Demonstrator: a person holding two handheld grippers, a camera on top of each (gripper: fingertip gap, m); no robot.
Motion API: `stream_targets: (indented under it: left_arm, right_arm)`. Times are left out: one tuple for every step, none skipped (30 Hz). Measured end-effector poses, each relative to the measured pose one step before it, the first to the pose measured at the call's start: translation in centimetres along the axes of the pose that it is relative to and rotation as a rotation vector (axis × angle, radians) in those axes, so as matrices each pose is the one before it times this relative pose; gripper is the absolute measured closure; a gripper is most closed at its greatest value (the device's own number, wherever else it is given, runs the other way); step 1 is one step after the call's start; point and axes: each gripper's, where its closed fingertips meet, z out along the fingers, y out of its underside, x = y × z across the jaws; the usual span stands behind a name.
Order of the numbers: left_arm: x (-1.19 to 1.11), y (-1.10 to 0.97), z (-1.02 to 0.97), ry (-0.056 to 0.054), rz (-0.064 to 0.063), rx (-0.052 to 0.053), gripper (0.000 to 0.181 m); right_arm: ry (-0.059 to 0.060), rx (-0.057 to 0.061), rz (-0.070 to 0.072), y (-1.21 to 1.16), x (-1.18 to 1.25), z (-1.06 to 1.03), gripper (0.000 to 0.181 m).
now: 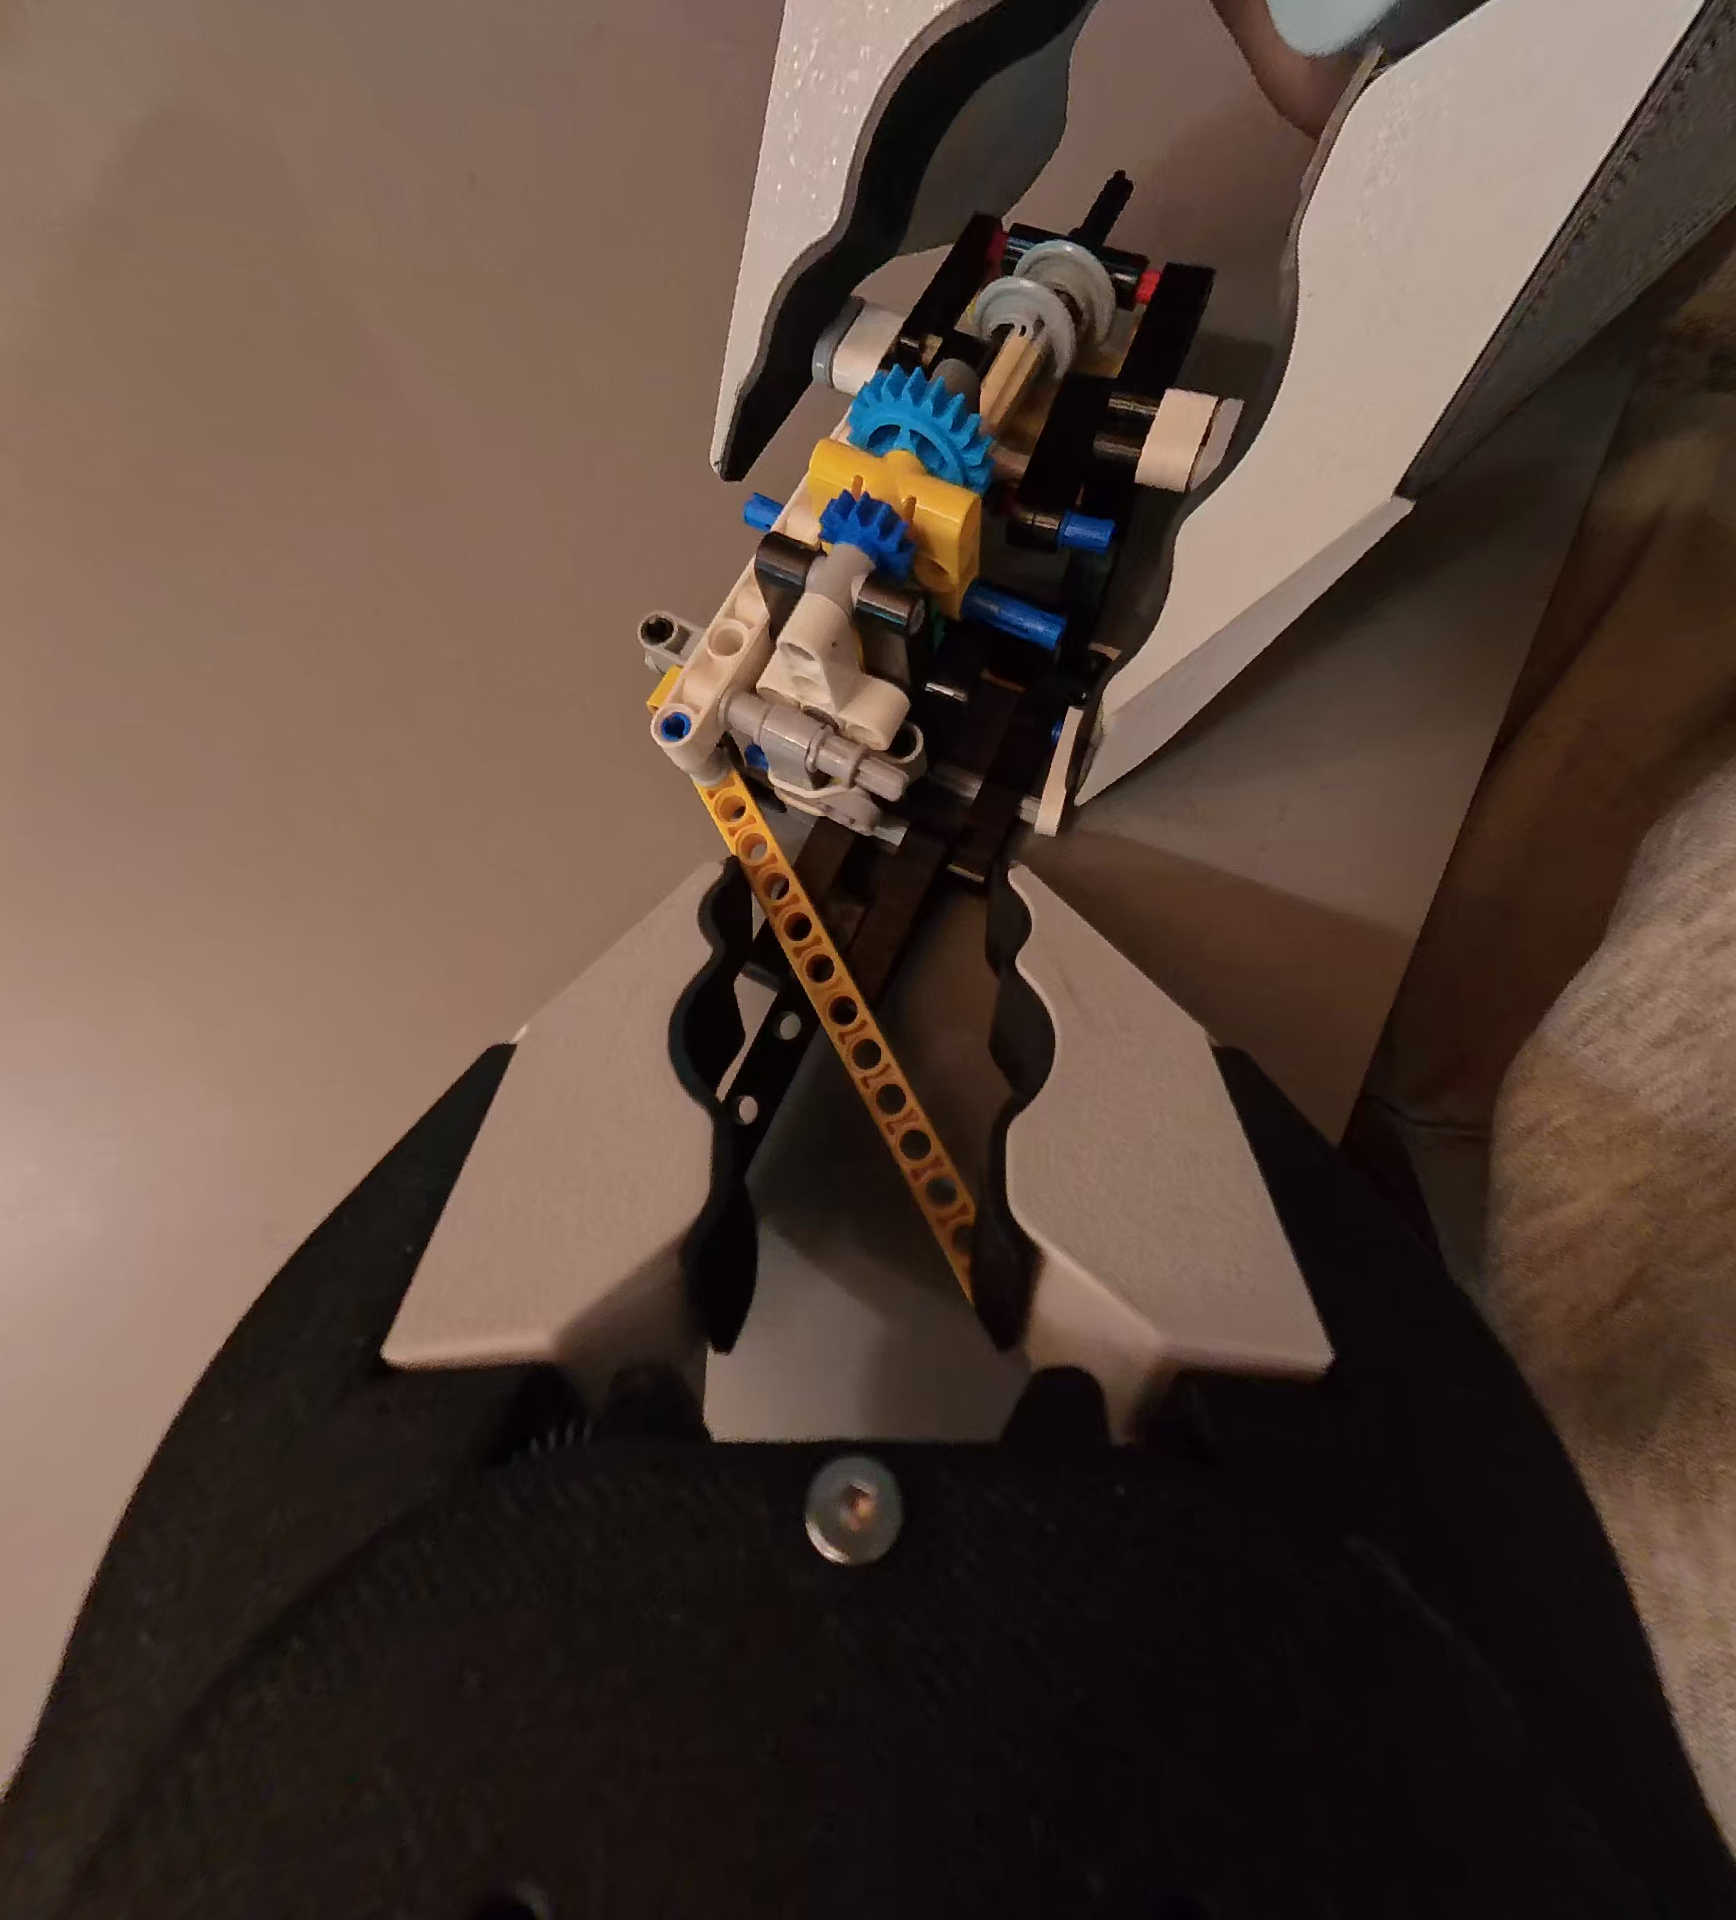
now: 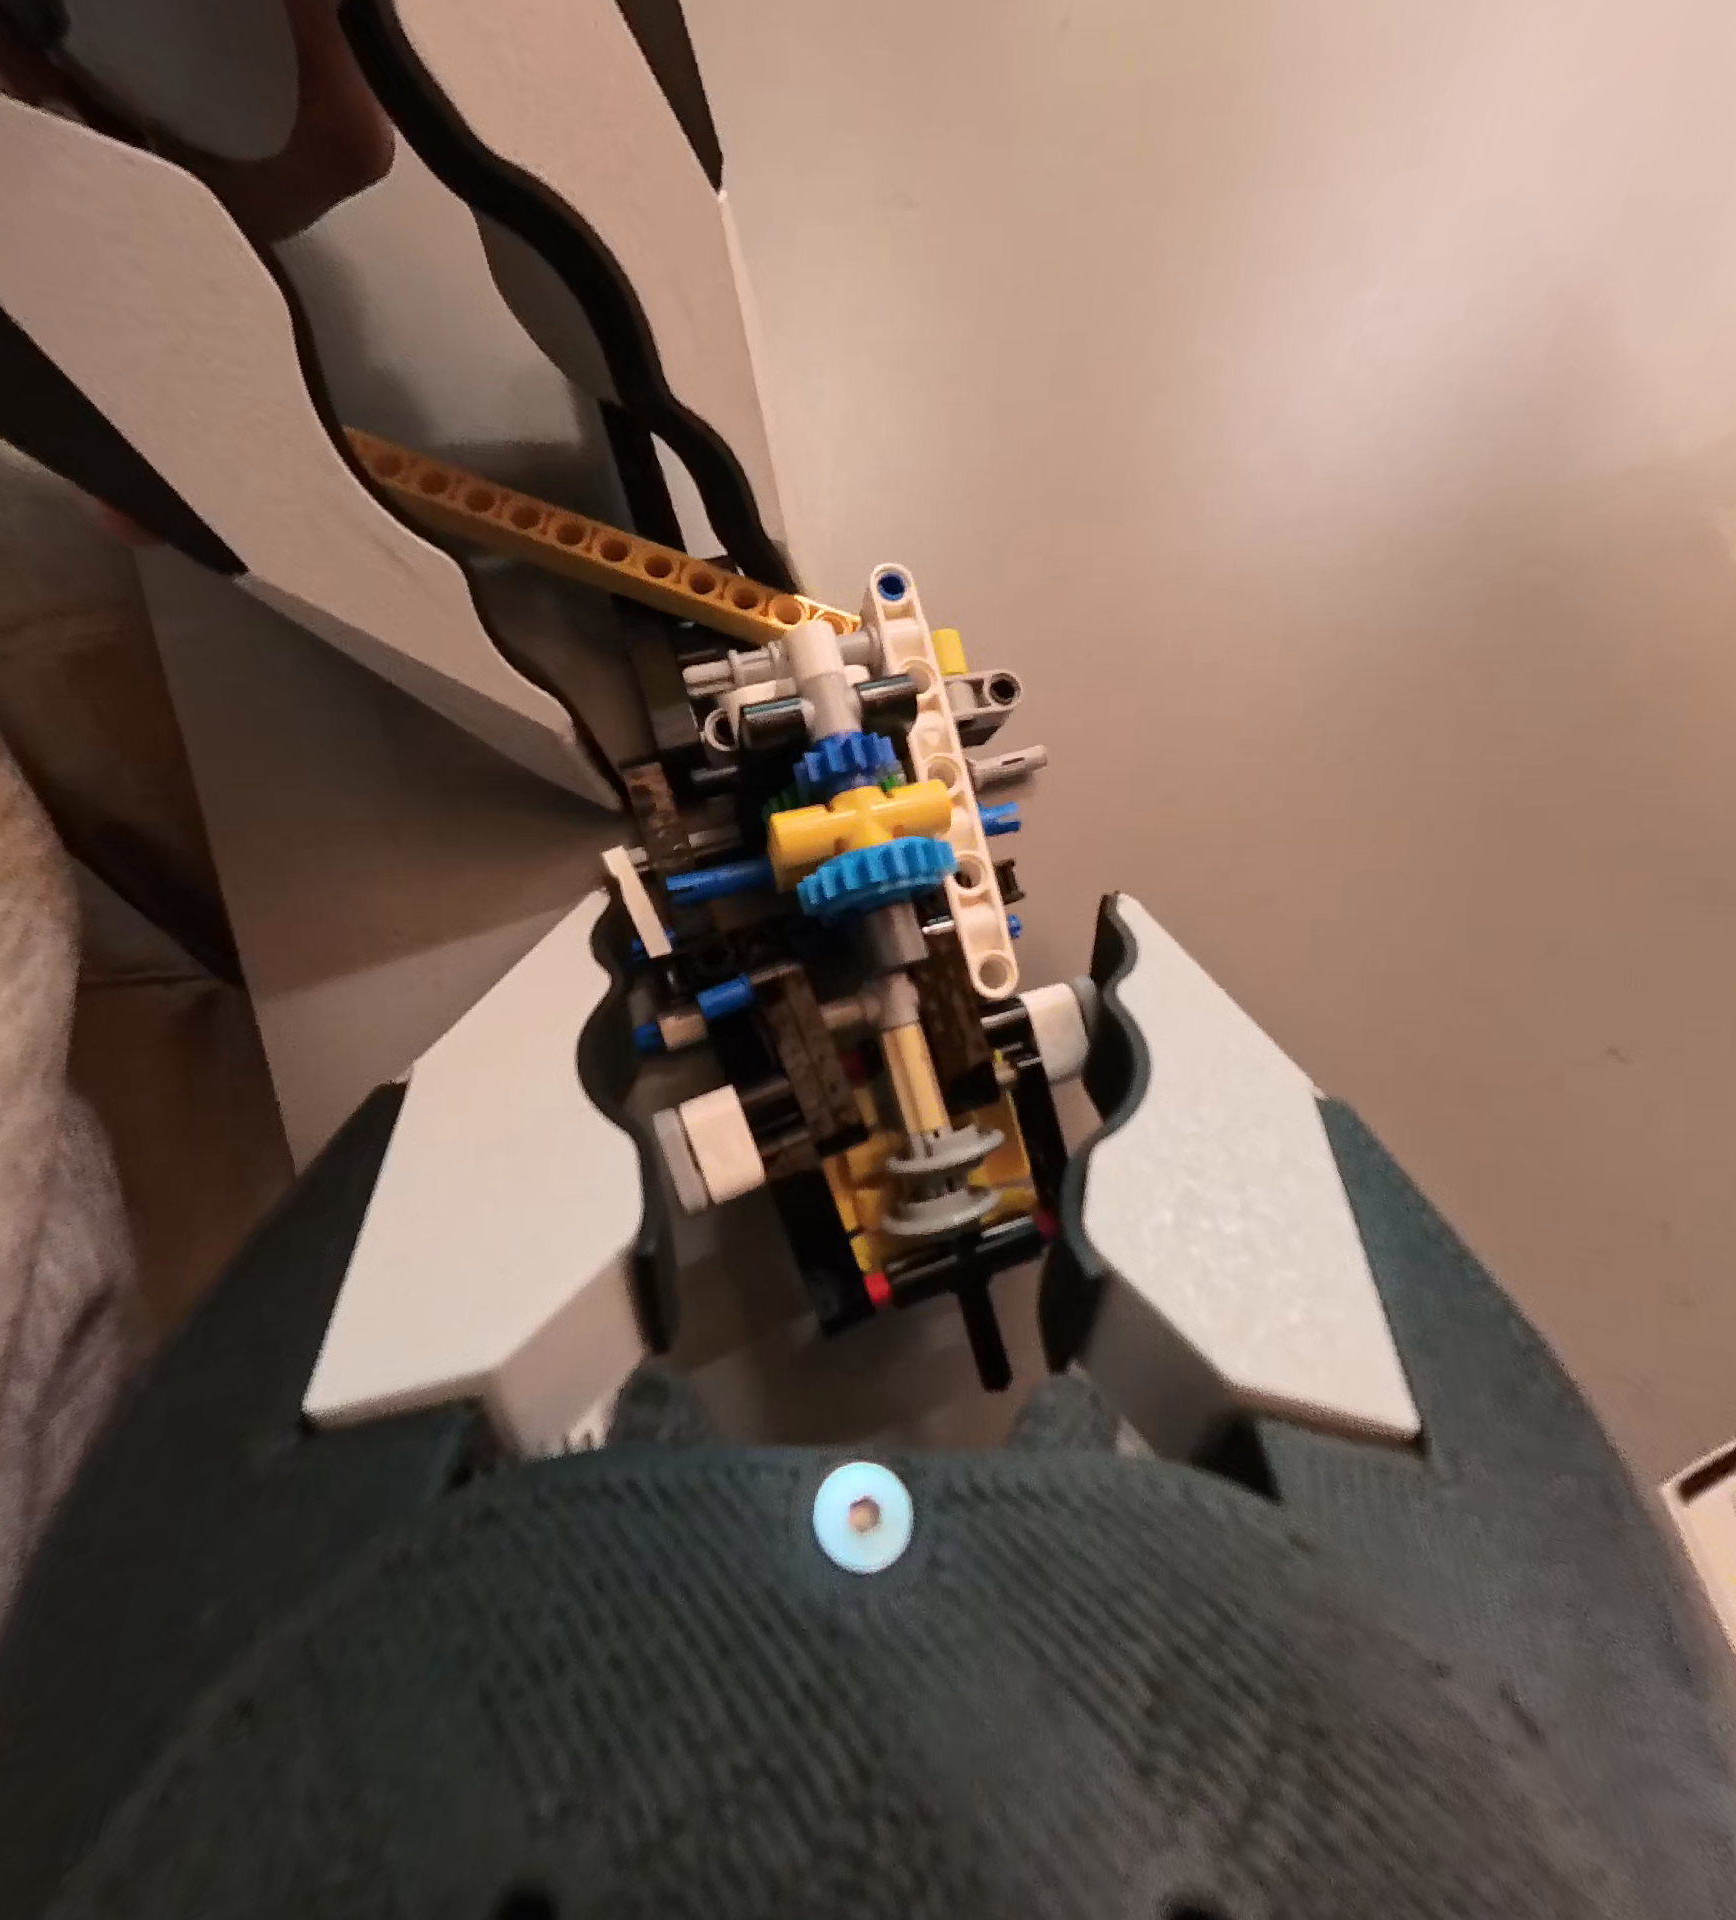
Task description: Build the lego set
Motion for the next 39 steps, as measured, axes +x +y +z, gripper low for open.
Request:
stream_targets:
  left_arm:
    - [-0.014, 0.020, -0.017, -0.0010, 0.0009, -0.0005, 0.134]
    - [-0.010, -0.005, -0.011, -0.0005, -0.0022, -0.0013, 0.134]
    - [-0.023, 0.007, -0.007, -0.0020, -0.0005, -0.0021, 0.135]
    - [-0.028, 0.015, -0.019, -0.0023, 0.0045, -0.0025, 0.135]
    - [-0.020, 0.018, -0.020, -0.0007, 0.0039, -0.0023, 0.135]
    - [0.010, -0.003, -0.006, 0.0001, -0.0005, -0.0010, 0.135]
    - [-0.013, 0.011, -0.006, -0.0020, 0.0023, 0.0006, 0.135]
    - [-0.003, 0.017, -0.028, -0.0022, 0.0036, 0.0001, 0.135]
    - [-0.028, 0.007, -0.022, -0.0032, 0.0037, -0.0010, 0.135]
    - [-0.040, 0.009, -0.005, -0.0030, 0.0011, -0.0009, 0.135]
    - [-0.026, 0.011, -0.025, -0.0028, 0.0046, 0.0008, 0.135]
    - [-0.017, -0.006, -0.009, -0.0020, 0.0024, 0.0013, 0.136]
    - [-0.011, 0.012, -0.013, -0.0003, 0.0006, 0.0003, 0.136]
    - [-0.003, 0.014, -0.010, 0.0009, -0.0001, -0.0001, 0.136]
    - [-0.012, 0.023, -0.014, 0.0005, 0.0005, -0.0007, 0.136]
    - [-0.016, 0.030, -0.013, 0.0015, -0.0013, -0.0009, 0.136]
    - [-0.008, 0.030, -0.009, 0.0025, -0.0023, -0.0011, 0.135]
    - [-0.017, 0.020, -0.018, 0.0009, -0.0039, -0.0005, 0.136]
    - [-0.022, 0.024, -0.011, -0.0012, -0.0015, 0.0009, 0.136]
    - [-0.001, 0.021, -0.012, -0.0023, 0.0012, -0.0003, 0.135]
    - [-0.010, 0.018, -0.025, -0.0031, 0.0009, -0.0023, 0.135]
    - [0.012, 0.023, -0.028, -0.0023, 0.0006, -0.0029, 0.136]
    - [0.033, 0.026, -0.047, -0.0006, 0.0003, -0.0024, 0.136]
    - [0.025, 0.023, -0.027, 0.0005, 0.0003, -0.0022, 0.136]
    - [0.021, 0.025, -0.034, 0.0004, -0.0013, -0.0030, 0.136]
    - [0.040, 0.041, -0.039, 0.0025, -0.0003, -0.0046, 0.136]
    - [0.055, 0.000, -0.043, 0.0040, -0.0023, -0.0038, 0.136]
    - [0.089, 0.031, -0.041, 0.0070, -0.0030, -0.0042, 0.134]
    - [0.045, 0.039, -0.029, 0.0052, -0.0071, -0.0035, 0.136]
    - [0.027, 0.036, -0.031, 0.0047, -0.0078, -0.0024, 0.134]
    - [0.047, 0.022, -0.028, 0.0053, -0.0090, -0.0010, 0.134]
    - [0.029, 0.028, -0.015, 0.0033, -0.0071, -0.0026, 0.134]
    - [0.047, 0.026, -0.008, 0.0033, -0.0065, -0.0041, 0.134]
    - [0.009, 0.010, -0.022, -0.0002, -0.0044, -0.0046, 0.134]
    - [0.013, 0.007, 0.001, -0.0026, -0.0039, -0.0043, 0.134]
    - [0.002, 0.025, -0.015, -0.0029, -0.0034, -0.0044, 0.134]
    - [-0.002, 0.006, 0.006, -0.0026, -0.0034, -0.0023, 0.136]
    - [0.000, -0.005, -0.005, 0.0004, -0.0052, 0.0002, 0.136]
    - [0.017, 0.001, 0.005, 0.0043, -0.0097, 0.0011, 0.134]
  right_arm:
    - [0.0047, 0.0037, 0.0045, -0.007, 0.010, 0.008, 0.092]
    - [0.0061, 0.0021, 0.0065, -0.004, 0.026, 0.002, 0.093]
    - [0.0079, -0.0006, 0.0055, -0.009, 0.014, 0.000, 0.093]
    - [0.0082, 0.0025, 0.0039, -0.008, 0.006, 0.003, 0.093]
    - [0.0056, 0.0007, 0.0061, 0.015, -0.001, -0.011, 0.093]
    - [0.0055, -0.0024, 0.0026, 0.002, -0.016, -0.018, 0.093]
    - [0.0057, 0.0008, -0.0027, -0.005, 0.002, -0.021, 0.093]
    - [0.0043, -0.0010, 0.0045, 0.001, -0.001, -0.016, 0.093]
    - [0.0080, -0.0025, 0.0063, -0.008, 0.022, -0.003, 0.093]
    - [0.0112, -0.0003, -0.0009, -0.022, 0.027, -0.025, 0.093]
    - [0.0085, 0.0013, -0.0008, -0.020, 0.008, -0.032, 0.094]
    - [0.0043, 0.0005, 0.0038, 0.009, 0.014, -0.016, 0.094]
    - [0.0032, 0.0003, 0.0012, -0.003, 0.002, -0.008, 0.094]
    - [0.0015, -0.0002, -0.0034, -0.007, -0.017, -0.008, 0.094]
    - [0.0002, 0.0015, -0.0044, -0.026, 0.002, 0.007, 0.094]
    - [-0.0031, 0.0030, 0.0017, -0.020, 0.012, 0.019, 0.094]
    - [-0.0038, 0.0050, 0.0015, -0.031, 0.010, 0.046, 0.093]
    - [0.0035, 0.0055, -0.0115, -0.065, 0.032, 0.015, 0.093]
    - [0.0092, 0.0007, -0.0108, -0.045, 0.019, -0.014, 0.092]
    - [0.0120, 0.0002, -0.0082, -0.024, 0.025, 0.003, 0.091]
    - [0.0163, 0.0034, -0.0112, -0.051, 0.049, -0.002, 0.090]
    - [0.0123, 0.0049, -0.0141, -0.044, 0.014, -0.067, 0.090]
    - [0.0076, 0.0049, -0.0121, -0.052, 0.006, -0.053, 0.089]
    - [0.0013, 0.0077, -0.0117, -0.070, -0.040, -0.024, 0.089]
    - [-0.0023, 0.0118, -0.0165, -0.074, -0.055, -0.021, 0.090]
    - [-0.0017, 0.0101, -0.0109, -0.050, 0.003, -0.026, 0.089]
    - [-0.0134, 0.0105, -0.0100, -0.048, -0.136, -0.006, 0.089]
    - [-0.0040, 0.0108, -0.0045, -0.011, 0.013, -0.006, 0.089]
    - [-0.0103, 0.0071, 0.0031, 0.046, -0.036, 0.000, 0.089]
    - [-0.0097, 0.0058, 0.0031, 0.052, -0.033, -0.016, 0.089]
    - [-0.0023, 0.0053, 0.0125, 0.034, 0.090, -0.005, 0.088]
    - [-0.0130, 0.0035, 0.0137, 0.033, -0.083, 0.012, 0.089]
    - [-0.0055, 0.0033, 0.0065, 0.019, 0.002, 0.014, 0.089]
    - [-0.0043, -0.0019, 0.0085, 0.034, 0.011, 0.026, 0.088]
    - [-0.0045, -0.0051, 0.0076, 0.062, -0.005, 0.043, 0.089]
    - [-0.0020, -0.0039, 0.0058, 0.035, 0.028, 0.012, 0.088]
    - [0.0033, -0.0034, 0.0046, 0.029, 0.056, -0.035, 0.088]
    - [0.0092, -0.0010, -0.0008, 0.002, 0.070, -0.076, 0.087]
    - [0.0176, -0.0003, -0.0053, -0.044, 0.123, -0.143, 0.086]
